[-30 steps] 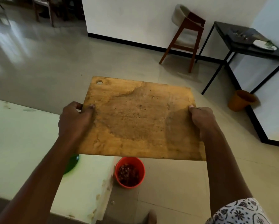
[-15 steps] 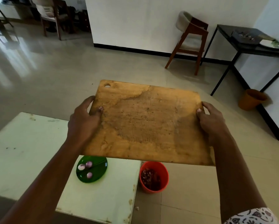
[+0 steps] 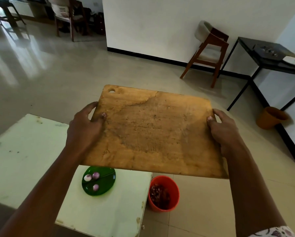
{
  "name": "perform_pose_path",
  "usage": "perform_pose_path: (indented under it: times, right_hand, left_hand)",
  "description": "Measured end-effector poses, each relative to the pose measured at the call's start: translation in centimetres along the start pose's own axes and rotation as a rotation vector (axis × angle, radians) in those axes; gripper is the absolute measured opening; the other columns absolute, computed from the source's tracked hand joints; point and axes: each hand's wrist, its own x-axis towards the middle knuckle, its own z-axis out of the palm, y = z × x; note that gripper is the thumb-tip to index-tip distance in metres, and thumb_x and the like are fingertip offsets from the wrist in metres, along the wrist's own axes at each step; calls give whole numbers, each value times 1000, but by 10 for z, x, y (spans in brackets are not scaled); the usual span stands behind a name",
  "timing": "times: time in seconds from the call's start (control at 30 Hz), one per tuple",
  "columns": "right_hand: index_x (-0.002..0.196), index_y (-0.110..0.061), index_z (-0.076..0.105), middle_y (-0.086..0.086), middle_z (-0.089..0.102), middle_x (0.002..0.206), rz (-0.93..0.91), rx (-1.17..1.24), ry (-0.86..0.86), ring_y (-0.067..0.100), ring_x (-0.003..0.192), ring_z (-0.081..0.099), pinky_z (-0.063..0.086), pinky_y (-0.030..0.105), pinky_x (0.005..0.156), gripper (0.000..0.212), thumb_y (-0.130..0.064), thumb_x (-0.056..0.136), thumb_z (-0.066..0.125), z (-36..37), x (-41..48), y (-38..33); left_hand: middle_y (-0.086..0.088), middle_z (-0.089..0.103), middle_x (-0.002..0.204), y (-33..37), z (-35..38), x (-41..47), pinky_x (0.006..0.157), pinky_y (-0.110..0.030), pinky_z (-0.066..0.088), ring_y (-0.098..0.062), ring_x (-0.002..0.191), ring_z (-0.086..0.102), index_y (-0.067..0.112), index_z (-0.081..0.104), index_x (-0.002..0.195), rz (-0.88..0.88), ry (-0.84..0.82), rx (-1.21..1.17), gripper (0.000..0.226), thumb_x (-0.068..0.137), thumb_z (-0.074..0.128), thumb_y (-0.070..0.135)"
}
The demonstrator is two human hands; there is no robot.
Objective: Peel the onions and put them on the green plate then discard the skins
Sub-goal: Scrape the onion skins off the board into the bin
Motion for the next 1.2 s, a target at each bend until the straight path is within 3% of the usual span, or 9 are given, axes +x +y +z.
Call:
perform_pose_path:
  times: [0.53, 0.77, 1.2]
  right_hand:
    - [144, -33, 40, 6, 33, 153, 60, 12, 93, 34, 131, 40, 41, 48, 100, 44, -30, 101, 48, 125, -40, -54]
    - [145, -33, 39, 6, 31, 154, 97, 28, 132, 35, 133, 38, 39, 53, 106, 45, -30, 101, 47, 187, -66, -85]
    - [145, -33, 38, 4, 32, 154, 60, -2, 97, 33, 133, 39, 40, 48, 103, 45, -31, 101, 46, 242, -88, -126]
  left_hand:
    - [-10, 50, 139, -72, -86, 99, 100, -55, 40, -37, 117, 54, 26, 40, 142, 50, -73, 21, 52, 93, 50, 42]
    - [-10, 50, 139, -101, -141, 151, 101, -55, 39, -37, 118, 53, 26, 40, 142, 90, -122, 44, 52, 94, 50, 41]
    - [-13, 51, 138, -136, -193, 175, 101, -56, 39, -38, 117, 53, 26, 43, 141, 29, -88, 19, 51, 93, 53, 38]
